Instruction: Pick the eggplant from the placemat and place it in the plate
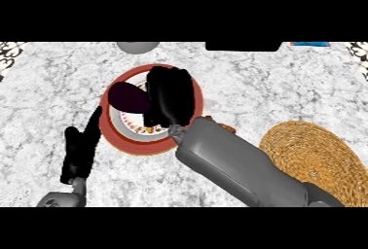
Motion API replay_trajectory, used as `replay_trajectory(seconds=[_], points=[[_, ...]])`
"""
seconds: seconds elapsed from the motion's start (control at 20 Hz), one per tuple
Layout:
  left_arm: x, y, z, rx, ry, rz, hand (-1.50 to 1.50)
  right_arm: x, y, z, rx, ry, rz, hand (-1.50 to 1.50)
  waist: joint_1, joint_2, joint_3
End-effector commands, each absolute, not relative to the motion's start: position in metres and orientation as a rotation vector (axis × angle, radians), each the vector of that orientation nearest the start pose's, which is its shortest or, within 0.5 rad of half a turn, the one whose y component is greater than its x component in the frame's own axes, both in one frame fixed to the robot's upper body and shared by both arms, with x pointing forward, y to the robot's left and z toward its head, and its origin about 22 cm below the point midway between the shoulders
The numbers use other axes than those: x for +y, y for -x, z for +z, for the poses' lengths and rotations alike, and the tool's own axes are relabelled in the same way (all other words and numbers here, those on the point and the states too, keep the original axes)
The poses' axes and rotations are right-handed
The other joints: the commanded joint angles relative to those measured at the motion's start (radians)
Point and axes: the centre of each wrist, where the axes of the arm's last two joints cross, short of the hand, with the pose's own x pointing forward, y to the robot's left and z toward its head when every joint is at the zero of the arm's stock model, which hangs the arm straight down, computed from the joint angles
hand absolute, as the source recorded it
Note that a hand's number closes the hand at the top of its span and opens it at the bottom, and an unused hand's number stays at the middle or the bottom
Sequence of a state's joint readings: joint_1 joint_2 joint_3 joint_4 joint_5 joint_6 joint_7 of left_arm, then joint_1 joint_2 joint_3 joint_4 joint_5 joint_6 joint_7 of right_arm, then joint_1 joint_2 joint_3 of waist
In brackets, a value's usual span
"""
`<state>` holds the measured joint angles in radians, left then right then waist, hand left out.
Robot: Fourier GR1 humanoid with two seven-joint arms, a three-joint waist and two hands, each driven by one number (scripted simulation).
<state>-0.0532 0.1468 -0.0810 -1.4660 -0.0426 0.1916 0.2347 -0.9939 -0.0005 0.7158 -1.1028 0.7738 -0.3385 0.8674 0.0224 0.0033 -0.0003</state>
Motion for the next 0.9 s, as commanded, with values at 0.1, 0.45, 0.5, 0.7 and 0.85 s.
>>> replay_trajectory(seconds=[0.1, 0.45, 0.5, 0.7, 0.85], points=[[0.240, -0.254, 0.005, -1.293, -0.244, -0.053, 0.00, 0.003, -0.355, 0.101, -1.458, 0.835, 0.981, 1.50, -0.002, 0.001, 0.000], [0.243, -0.257, 0.003, -1.292, -0.237, -0.051, 0.00, -0.016, -0.370, 0.068, -1.237, 0.681, 1.151, 1.50, 0.003, 0.003, 0.000], [0.251, -0.264, -0.010, -1.295, -0.242, -0.048, 0.00, -0.019, -0.377, 0.068, -1.226, 0.648, 1.144, -1.50, 0.004, 0.007, 0.000], [0.247, -0.254, -0.016, -1.306, -0.217, -0.055, 0.00, -0.034, -0.377, 0.044, -1.294, 0.560, 1.178, -1.50, 0.001, 0.004, 0.000], [0.235, -0.255, -0.013, -1.300, -0.243, -0.046, 0.00, -0.035, -0.386, 0.077, -1.452, 0.441, 1.111, -1.50, -0.010, 0.001, 0.001]])
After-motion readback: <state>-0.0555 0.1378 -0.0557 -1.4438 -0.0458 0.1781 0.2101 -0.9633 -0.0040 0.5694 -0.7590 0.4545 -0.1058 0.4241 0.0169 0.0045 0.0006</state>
